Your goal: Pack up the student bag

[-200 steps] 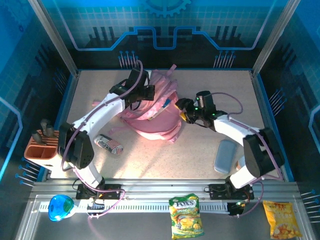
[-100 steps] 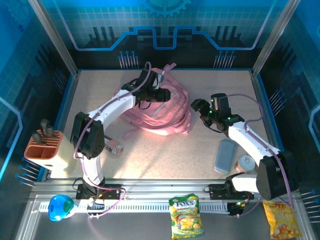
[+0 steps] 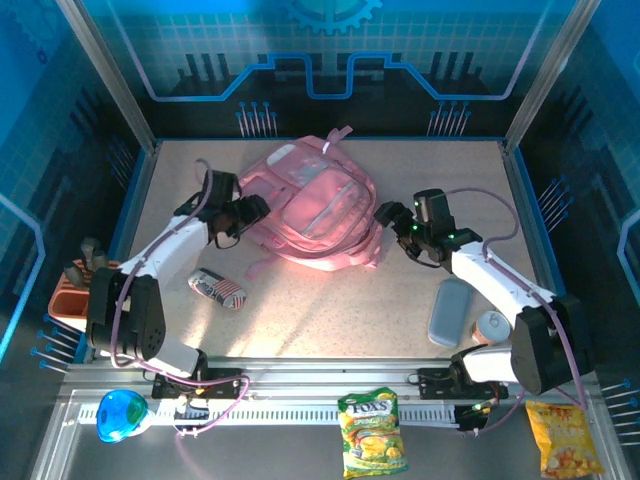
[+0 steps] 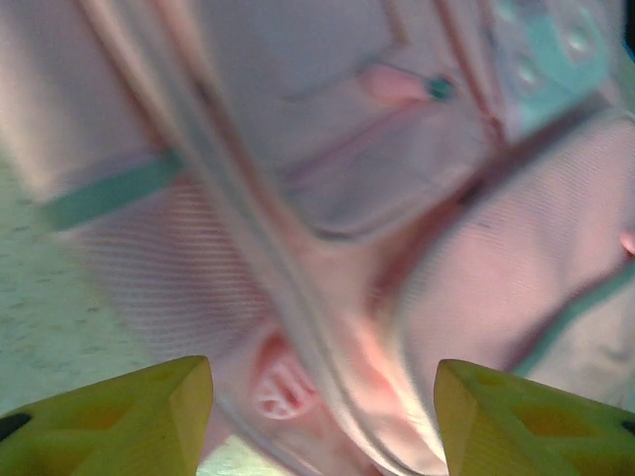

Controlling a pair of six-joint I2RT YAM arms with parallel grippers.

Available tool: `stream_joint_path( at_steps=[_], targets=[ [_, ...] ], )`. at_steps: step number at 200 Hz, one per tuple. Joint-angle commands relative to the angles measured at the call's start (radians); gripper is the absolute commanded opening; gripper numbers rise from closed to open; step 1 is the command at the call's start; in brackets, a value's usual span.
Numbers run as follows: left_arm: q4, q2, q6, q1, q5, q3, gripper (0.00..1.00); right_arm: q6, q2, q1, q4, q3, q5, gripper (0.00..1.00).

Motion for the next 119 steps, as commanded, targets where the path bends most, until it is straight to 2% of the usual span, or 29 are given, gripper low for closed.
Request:
stream_joint_path(
  at_steps=[1,32,65,119],
  targets=[
    [0.103,-0.038,-0.157,0.06,0.029,-0.083,0.62,-0.028,0.027,0.026,-0.013,0.059,0.014,0.92],
    [0.189,-0.004,-0.232,0.107,0.041,-0.159,0.62,-0.054,0.046,0.051,-0.004,0.081,0.009,0.94],
    [0.246,0.061,-0.266,0.11,0.065,-0.17,0.61,-0.078,0.064,0.076,-0.007,0.1,0.015,0.97],
    [0.302,0.147,-0.3,0.11,0.094,-0.159,0.53,-0.081,0.092,0.111,-0.013,0.111,0.025,1.0]
  ],
)
